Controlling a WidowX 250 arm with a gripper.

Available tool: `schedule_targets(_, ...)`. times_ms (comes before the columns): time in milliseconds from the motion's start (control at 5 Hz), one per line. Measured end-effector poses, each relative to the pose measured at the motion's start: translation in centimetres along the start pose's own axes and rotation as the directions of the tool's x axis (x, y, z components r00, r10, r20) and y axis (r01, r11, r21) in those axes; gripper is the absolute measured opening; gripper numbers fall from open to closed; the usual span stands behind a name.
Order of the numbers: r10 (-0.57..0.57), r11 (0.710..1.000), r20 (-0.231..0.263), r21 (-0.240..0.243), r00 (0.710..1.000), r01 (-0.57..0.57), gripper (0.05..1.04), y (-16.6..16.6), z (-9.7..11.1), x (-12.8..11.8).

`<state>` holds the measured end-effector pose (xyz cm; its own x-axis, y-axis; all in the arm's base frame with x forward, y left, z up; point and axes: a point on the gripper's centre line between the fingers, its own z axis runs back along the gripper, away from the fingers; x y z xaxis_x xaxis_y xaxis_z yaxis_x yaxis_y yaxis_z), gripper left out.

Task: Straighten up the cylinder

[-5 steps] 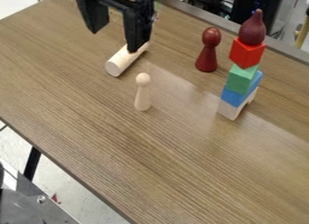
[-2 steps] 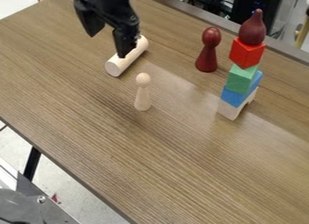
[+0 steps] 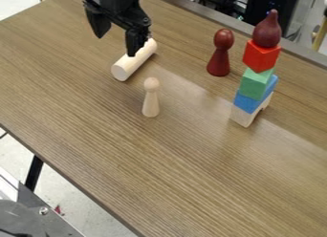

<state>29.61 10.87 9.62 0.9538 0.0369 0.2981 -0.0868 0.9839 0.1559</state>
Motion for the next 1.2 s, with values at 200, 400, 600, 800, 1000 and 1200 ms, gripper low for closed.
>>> schedule_targets(200,0.026,1.000,-0.002,0.014,1.000,-0.026,0.999,0.6,-1.3,1.5)
schedule_targets(400,0.039,0.999,-0.006,0.023,0.999,-0.039,0.999,1.0,-2.7,2.5)
schedule_targets(600,0.052,0.998,0.015,0.026,0.999,-0.052,0.999,1.3,-3.5,3.5)
schedule_targets(800,0.055,0.998,0.027,0.018,0.998,-0.055,0.999,1.2,-4.2,4.0)
schedule_targets(1000,0.064,0.998,0.040,-0.002,0.997,-0.064,0.999,1.0,-4.7,4.6)
schedule_targets(1200,0.052,0.999,0.041,-0.010,0.998,-0.051,0.999,0.4,-5.0,5.0)
